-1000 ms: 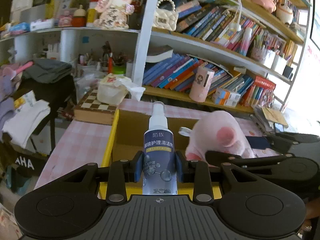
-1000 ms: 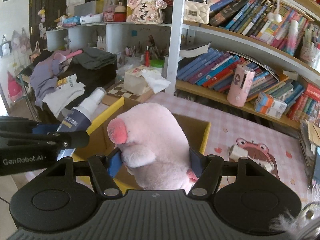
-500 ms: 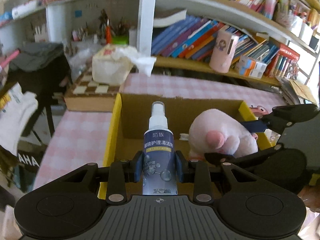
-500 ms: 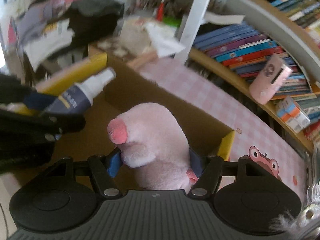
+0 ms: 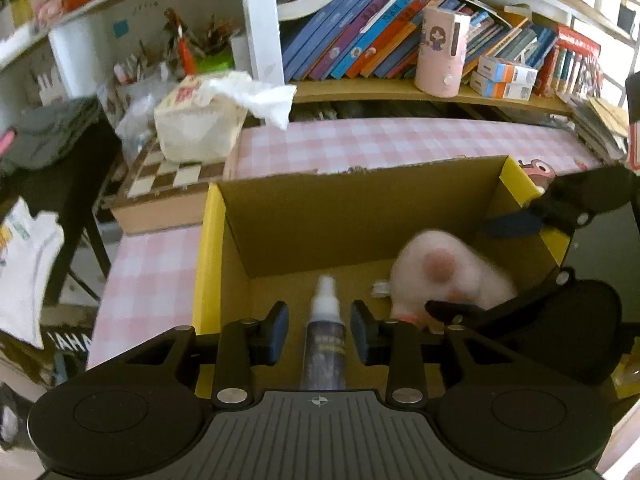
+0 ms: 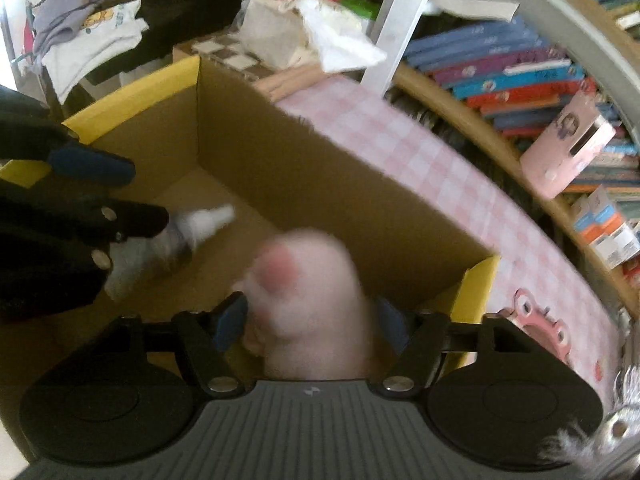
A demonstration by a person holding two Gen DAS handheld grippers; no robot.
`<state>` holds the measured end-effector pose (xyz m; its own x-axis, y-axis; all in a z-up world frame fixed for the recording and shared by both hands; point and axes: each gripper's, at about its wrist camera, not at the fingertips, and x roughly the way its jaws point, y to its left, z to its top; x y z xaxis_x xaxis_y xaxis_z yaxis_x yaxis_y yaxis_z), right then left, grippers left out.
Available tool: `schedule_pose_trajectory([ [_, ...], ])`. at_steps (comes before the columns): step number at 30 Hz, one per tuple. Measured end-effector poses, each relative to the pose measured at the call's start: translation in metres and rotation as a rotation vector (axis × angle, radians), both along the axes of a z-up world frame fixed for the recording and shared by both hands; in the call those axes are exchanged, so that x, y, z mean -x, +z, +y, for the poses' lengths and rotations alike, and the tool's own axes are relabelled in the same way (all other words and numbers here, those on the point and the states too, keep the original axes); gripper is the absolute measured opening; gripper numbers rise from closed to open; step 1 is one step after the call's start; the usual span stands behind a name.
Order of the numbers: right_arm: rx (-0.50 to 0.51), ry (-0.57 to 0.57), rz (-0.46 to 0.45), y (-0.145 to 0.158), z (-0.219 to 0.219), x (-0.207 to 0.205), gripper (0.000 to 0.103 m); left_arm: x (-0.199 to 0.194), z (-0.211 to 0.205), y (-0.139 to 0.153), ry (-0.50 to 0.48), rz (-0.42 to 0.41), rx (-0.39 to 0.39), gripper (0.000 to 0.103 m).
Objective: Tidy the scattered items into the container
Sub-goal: 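Open both tools to drop the pig and the bottle into the box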
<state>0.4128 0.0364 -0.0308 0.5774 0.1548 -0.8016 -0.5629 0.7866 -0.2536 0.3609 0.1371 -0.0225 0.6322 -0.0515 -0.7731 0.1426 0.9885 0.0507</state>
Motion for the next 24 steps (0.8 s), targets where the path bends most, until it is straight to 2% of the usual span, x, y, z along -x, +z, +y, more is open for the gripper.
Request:
schedule_pose_trajectory([
  [1, -0.001, -0.001, -0.020, 0.002, 0.000, 0.000, 0.089, -0.001, -0.001, 0.001, -0.003, -0.005, -0.005, 0.036],
  [5, -0.034, 0.000, -0.039, 0.009, -0.004, 0.001, 0.090, 0.002, -0.006, 0.009, 0.012, -0.040, -0.012, 0.041],
  [9, -0.058, 0.009, -0.049, 0.016, -0.010, 0.008, 0.090, 0.010, -0.012, 0.020, 0.002, -0.083, -0.031, 0.050],
  [14, -0.100, 0.007, -0.059, 0.030, -0.015, 0.021, 0.090, 0.030, -0.014, 0.037, 0.025, -0.137, -0.040, 0.057],
  [21, -0.159, -0.004, -0.159, 0.061, -0.037, 0.056, 0.093, 0.071, -0.016, 0.067, 0.054, -0.220, -0.008, 0.075],
  [24, -0.193, -0.029, -0.187, 0.074, -0.049, 0.071, 0.093, 0.091, -0.017, 0.077, 0.062, -0.252, 0.009, 0.079],
])
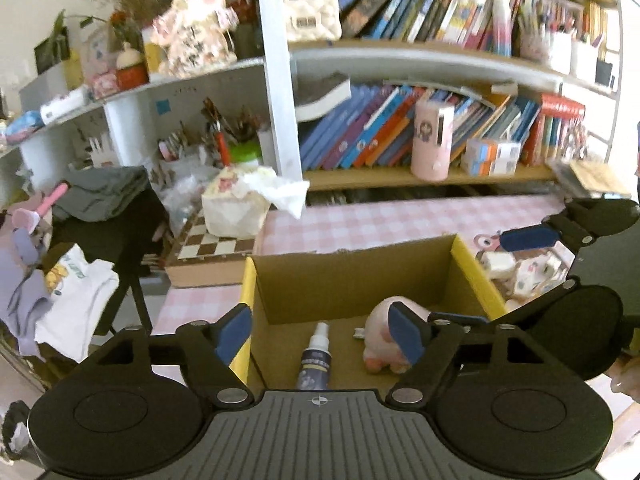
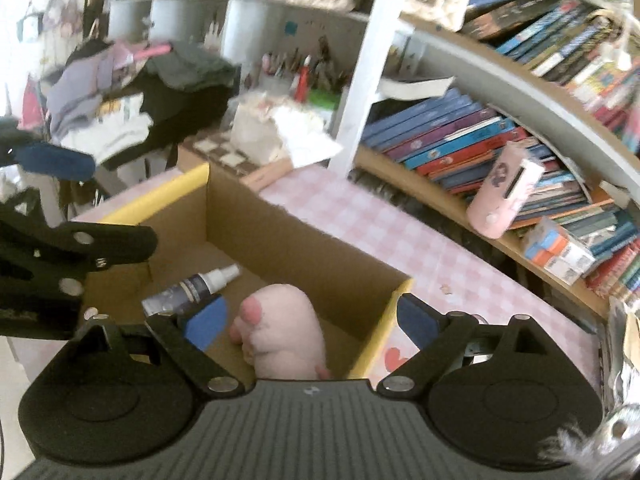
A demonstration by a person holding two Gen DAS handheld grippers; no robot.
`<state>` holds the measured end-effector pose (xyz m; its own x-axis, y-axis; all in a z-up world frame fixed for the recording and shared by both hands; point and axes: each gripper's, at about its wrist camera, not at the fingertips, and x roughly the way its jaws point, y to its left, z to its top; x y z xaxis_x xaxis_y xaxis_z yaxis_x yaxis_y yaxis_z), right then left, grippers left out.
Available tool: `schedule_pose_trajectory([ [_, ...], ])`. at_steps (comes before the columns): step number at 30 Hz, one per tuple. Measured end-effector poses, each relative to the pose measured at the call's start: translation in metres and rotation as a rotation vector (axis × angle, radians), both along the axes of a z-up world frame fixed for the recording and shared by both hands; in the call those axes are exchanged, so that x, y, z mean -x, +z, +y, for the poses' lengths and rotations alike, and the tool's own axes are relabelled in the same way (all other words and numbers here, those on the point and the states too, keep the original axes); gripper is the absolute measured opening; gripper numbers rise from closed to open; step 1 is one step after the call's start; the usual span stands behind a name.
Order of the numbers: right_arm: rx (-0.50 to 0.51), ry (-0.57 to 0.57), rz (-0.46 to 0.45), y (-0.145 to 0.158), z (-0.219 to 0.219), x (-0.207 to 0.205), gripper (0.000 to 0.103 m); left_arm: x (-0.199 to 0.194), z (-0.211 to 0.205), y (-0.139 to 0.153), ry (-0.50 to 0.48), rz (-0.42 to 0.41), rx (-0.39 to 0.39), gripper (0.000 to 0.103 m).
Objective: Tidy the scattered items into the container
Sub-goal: 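Open both tools to drop the pig and the bottle into the box, then withdraw both open tools from the box back over the table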
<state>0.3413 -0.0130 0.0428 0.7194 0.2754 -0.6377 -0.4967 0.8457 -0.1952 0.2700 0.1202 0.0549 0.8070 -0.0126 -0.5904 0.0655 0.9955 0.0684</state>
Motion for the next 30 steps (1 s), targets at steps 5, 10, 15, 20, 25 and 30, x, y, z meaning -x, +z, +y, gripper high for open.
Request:
schedule_pose_trajectory([
  [5, -0.066, -0.032, -0.047, 0.017, -0.014, 0.030, 0.097, 0.032, 0.000, 0.008, 0.018, -0.026, 0.024, 0.083],
  [10, -0.105, -0.057, -0.117, 0.024, -0.018, 0.066, 0.103, 0.067, 0.005, 0.016, 0.039, -0.054, 0.063, 0.083],
  [15, -0.194, -0.105, -0.153, 0.028, -0.031, 0.103, 0.103, 0.103, 0.011, 0.023, 0.069, -0.071, 0.079, 0.088],
  [20, -0.294, -0.166, -0.161, 0.027, -0.049, 0.137, 0.103, 0.132, 0.009, 0.023, 0.081, -0.088, 0.092, 0.091],
  [25, -0.321, -0.231, -0.125, 0.016, -0.062, 0.168, 0.103, 0.152, 0.001, 0.014, 0.089, -0.076, 0.093, 0.091],
  [30, -0.311, -0.275, -0.120, 0.004, -0.068, 0.199, 0.103, 0.175, -0.008, 0.003, 0.100, -0.079, 0.065, 0.092],
])
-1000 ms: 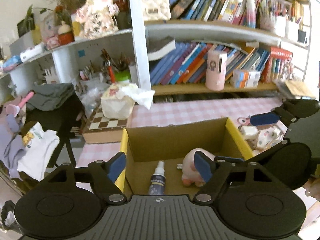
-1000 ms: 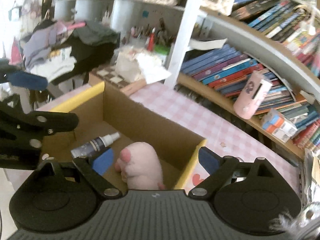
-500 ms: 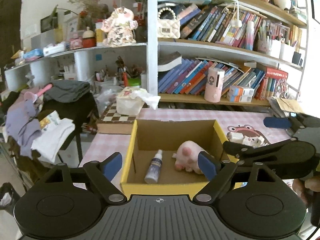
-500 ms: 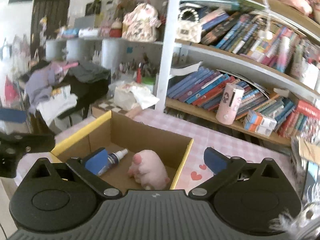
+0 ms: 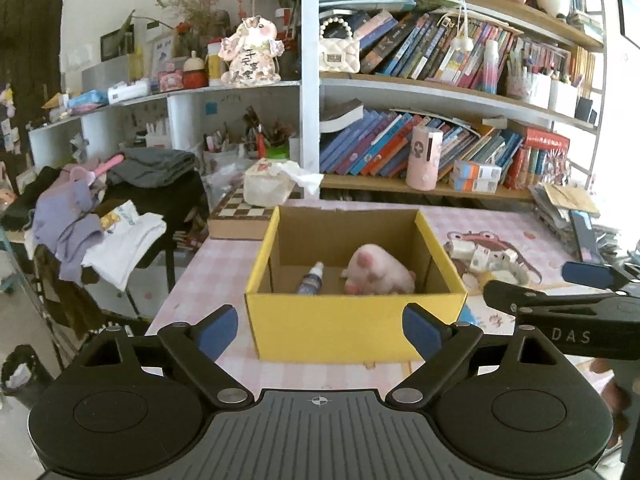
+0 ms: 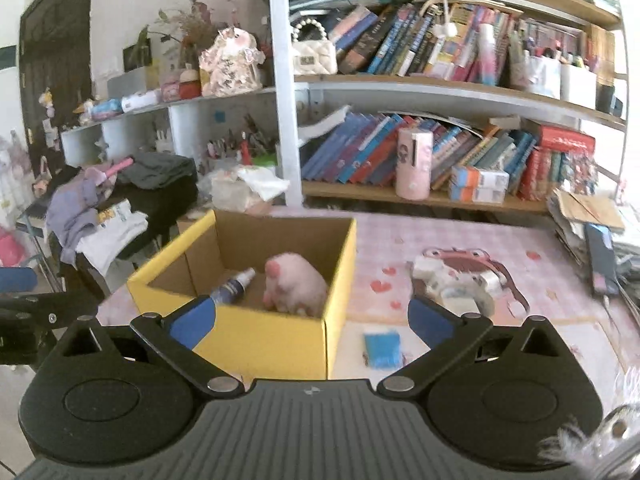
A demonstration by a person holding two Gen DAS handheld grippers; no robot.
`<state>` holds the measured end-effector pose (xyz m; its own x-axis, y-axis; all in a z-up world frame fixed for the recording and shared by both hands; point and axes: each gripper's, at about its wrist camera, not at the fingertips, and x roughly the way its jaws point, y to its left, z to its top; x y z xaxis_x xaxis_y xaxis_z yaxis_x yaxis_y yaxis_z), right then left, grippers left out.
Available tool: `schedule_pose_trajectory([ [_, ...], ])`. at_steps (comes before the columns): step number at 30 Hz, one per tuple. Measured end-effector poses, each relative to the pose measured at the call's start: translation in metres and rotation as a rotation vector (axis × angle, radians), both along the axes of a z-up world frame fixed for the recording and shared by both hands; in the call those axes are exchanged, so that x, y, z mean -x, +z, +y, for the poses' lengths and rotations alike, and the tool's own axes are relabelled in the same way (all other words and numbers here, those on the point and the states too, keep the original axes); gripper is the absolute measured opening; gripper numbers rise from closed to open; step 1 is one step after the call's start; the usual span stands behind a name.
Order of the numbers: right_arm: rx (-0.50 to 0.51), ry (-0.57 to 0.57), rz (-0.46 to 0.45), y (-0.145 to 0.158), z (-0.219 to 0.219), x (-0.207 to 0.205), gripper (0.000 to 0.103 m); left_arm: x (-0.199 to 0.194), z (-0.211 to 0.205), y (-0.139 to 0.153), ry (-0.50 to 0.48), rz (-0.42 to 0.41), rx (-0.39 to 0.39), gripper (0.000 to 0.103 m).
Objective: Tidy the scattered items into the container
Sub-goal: 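Withdraw both open tools from the box back over the table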
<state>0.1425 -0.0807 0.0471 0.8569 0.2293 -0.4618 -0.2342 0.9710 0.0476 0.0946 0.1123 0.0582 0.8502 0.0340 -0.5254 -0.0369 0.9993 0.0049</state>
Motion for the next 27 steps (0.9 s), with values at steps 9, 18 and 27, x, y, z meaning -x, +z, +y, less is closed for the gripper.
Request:
schedule_pose_trajectory([
  [9, 0.062, 0.015, 0.094, -0.021, 0.002, 0.039, 0.103, 0.031, -0.007, -0.019, 0.037, 0.049, 0.012, 0.092],
  [18, 0.101, 0.057, 0.166, -0.035, 0.013, 0.064, 0.102, 0.052, -0.003, -0.044, 0.091, 0.153, 0.049, 0.092],
  [27, 0.108, 0.044, 0.189, -0.038, 0.017, 0.072, 0.102, 0.063, -0.001, -0.051, 0.073, 0.178, 0.041, 0.092],
])
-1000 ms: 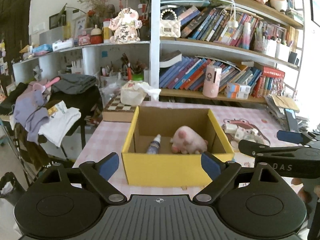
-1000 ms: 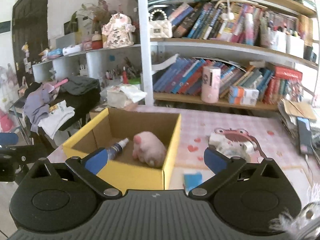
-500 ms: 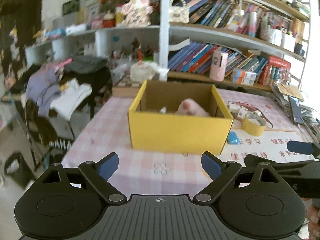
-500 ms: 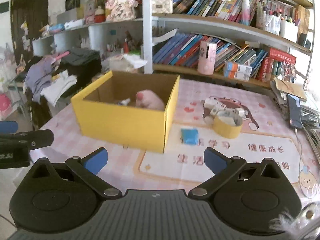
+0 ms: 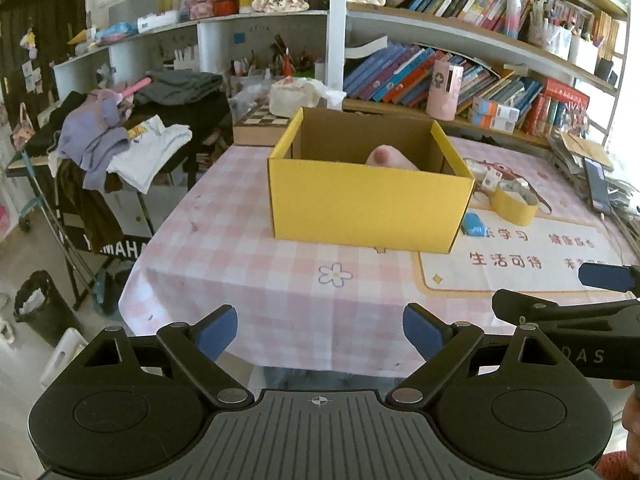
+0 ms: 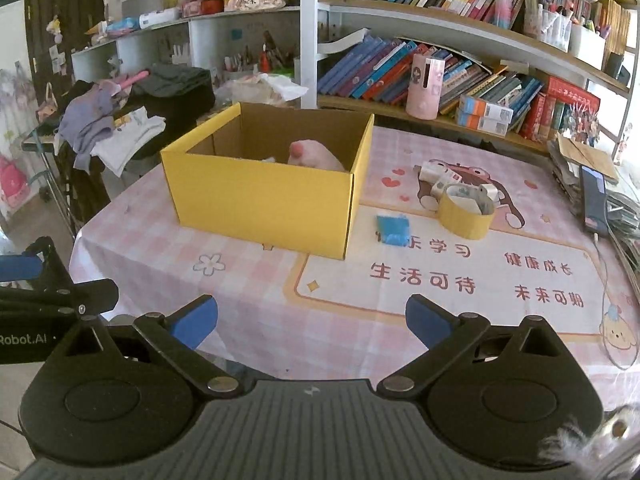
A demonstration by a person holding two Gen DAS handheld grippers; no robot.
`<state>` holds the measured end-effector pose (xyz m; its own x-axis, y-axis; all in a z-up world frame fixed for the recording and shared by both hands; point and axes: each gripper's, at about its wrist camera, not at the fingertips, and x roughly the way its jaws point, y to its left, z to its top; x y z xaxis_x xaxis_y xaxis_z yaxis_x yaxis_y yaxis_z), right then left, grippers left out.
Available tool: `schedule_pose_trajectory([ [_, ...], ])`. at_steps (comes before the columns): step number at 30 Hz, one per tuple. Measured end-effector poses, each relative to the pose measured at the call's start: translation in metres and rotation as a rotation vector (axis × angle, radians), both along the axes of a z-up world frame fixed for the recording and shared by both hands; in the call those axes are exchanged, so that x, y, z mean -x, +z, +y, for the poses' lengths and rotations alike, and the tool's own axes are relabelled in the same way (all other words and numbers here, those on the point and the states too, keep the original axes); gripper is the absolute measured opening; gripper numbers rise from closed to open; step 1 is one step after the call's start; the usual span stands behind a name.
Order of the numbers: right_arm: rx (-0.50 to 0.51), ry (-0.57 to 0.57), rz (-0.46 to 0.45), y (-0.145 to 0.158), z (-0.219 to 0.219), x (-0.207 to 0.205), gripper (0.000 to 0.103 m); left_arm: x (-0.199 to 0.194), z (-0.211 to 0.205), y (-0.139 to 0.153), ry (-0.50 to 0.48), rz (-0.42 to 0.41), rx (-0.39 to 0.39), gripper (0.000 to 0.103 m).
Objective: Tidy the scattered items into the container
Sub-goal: 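Withdraw both open tools from the box back over the table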
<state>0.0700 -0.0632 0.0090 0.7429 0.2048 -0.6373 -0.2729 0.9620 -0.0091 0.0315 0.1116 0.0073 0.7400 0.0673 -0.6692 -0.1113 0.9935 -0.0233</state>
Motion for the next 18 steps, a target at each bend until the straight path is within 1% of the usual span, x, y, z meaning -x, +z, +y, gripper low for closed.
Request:
schedule_pose_trajectory([
  [9, 0.051, -0.047, 0.060, -0.010, -0.005, 0.005, 0.102, -0.003, -0.007, -0.015, -0.056, 0.065, 0.030, 0.092],
  [18, 0.070, -0.112, 0.090, -0.016, -0.019, 0.014, 0.102, -0.003, -0.022, -0.021, -0.128, 0.077, 0.041, 0.092],
])
